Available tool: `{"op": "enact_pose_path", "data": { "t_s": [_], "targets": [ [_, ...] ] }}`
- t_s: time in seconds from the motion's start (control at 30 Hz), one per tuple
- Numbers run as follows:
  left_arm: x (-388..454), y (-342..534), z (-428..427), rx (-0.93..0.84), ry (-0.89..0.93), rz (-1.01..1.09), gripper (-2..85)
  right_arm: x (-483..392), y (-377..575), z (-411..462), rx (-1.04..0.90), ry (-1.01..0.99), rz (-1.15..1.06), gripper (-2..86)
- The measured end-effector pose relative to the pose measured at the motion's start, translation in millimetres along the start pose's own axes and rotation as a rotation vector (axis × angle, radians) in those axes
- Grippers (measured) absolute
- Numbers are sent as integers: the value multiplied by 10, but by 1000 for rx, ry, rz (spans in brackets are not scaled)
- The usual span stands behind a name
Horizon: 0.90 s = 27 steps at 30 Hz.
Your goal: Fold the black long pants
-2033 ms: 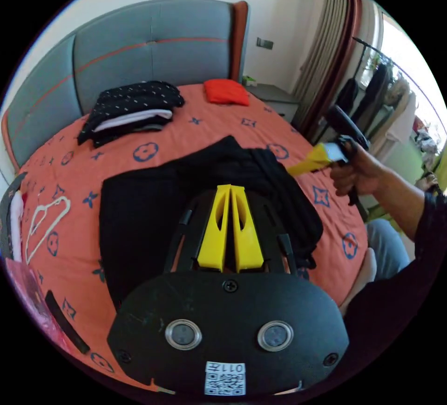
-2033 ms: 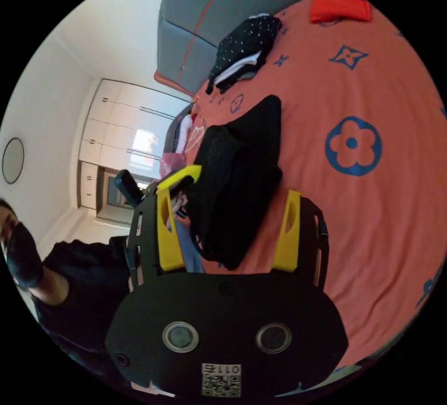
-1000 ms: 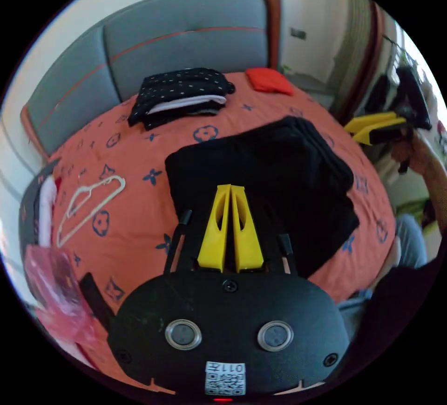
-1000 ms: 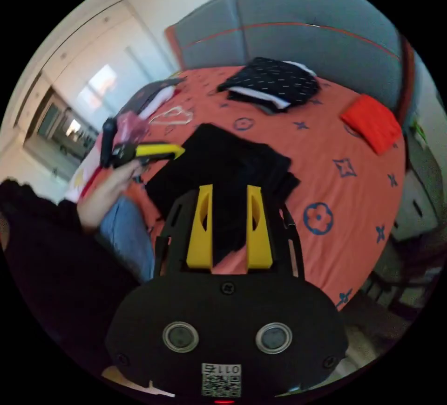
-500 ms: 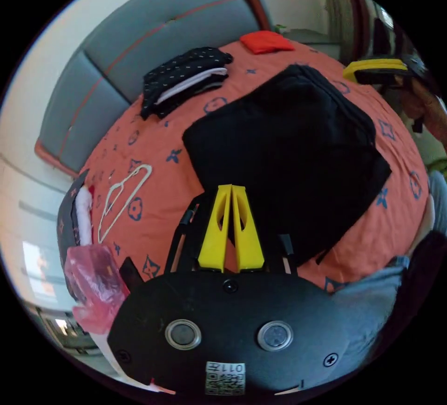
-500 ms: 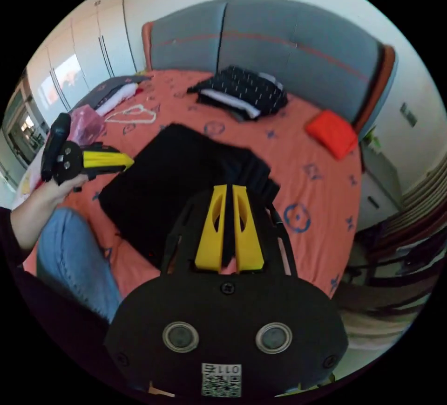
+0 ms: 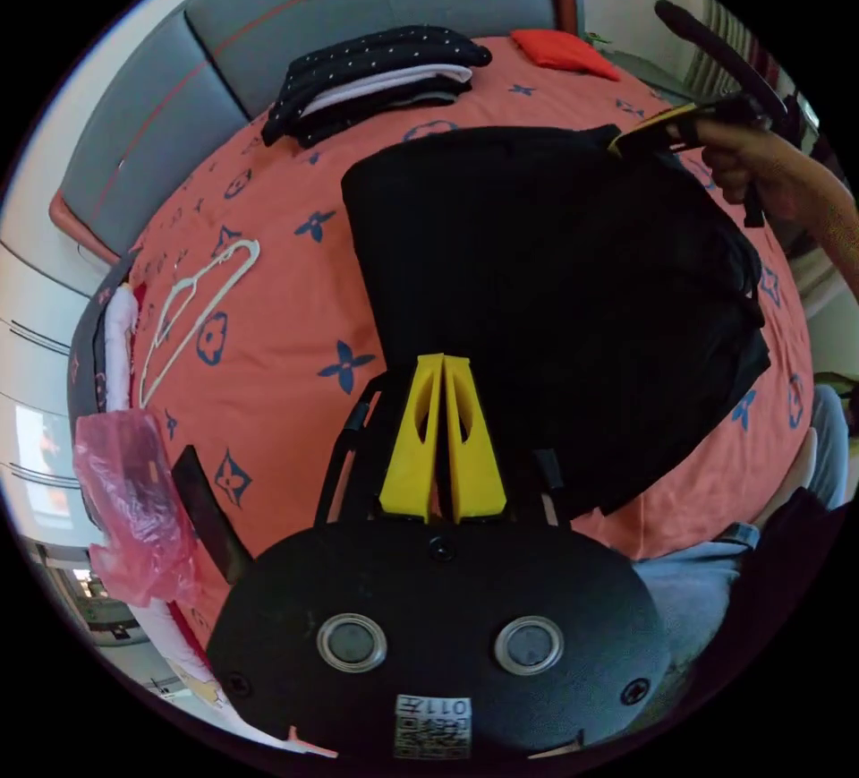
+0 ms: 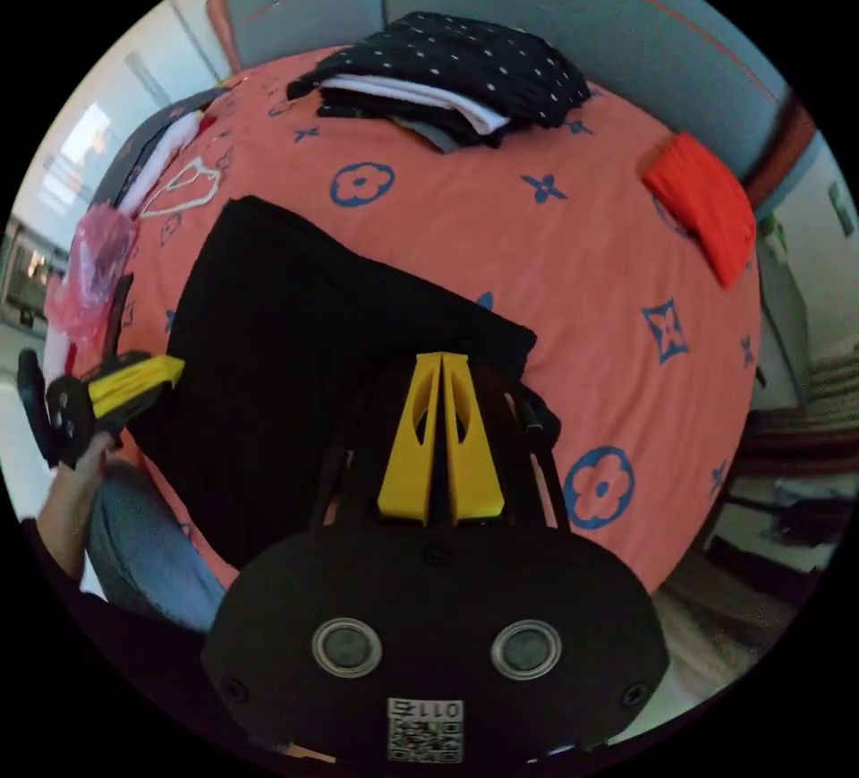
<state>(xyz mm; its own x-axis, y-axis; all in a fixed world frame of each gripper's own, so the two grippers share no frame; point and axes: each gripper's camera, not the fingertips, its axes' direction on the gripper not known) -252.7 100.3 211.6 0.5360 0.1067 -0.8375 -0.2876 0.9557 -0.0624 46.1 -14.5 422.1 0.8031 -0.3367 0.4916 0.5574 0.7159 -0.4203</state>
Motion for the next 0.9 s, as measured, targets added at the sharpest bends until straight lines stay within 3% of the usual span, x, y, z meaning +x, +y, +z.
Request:
{"op": "enact_pose_path", "data": {
  "t_s": [0.13,0.27,0.33,0.43,0.53,0.63,0.73,0.9],
  "targets": [
    [-13,297,-474,260,63,139,26,-643,863,-596,248,13,-221,106],
    [196,687,-684,307,-53,488,87,-1272,1591,-572,190,135,-295,214],
    [333,881,-719,245,-161,716,128,-1736,1945,-403,83,285,-406,228],
    [404,1029,-736,171,-214,894,144,-2229,2216,-229,19,386,-550,228],
    [561,1192,-762,142,-313,1067,145,-2613,2316,-113,48,592,-657,229],
    [755,1389,-672,73,-370,1238,144,-2875,2299,-21,45,650,-725,225],
    [823,1527,-612,39,-380,1292,143,-3061,2293,86,49,712,-797,218],
    [759,1627,-518,83,-386,1206,145,-3243,2333,121,63,730,-809,204]
  ]
}}
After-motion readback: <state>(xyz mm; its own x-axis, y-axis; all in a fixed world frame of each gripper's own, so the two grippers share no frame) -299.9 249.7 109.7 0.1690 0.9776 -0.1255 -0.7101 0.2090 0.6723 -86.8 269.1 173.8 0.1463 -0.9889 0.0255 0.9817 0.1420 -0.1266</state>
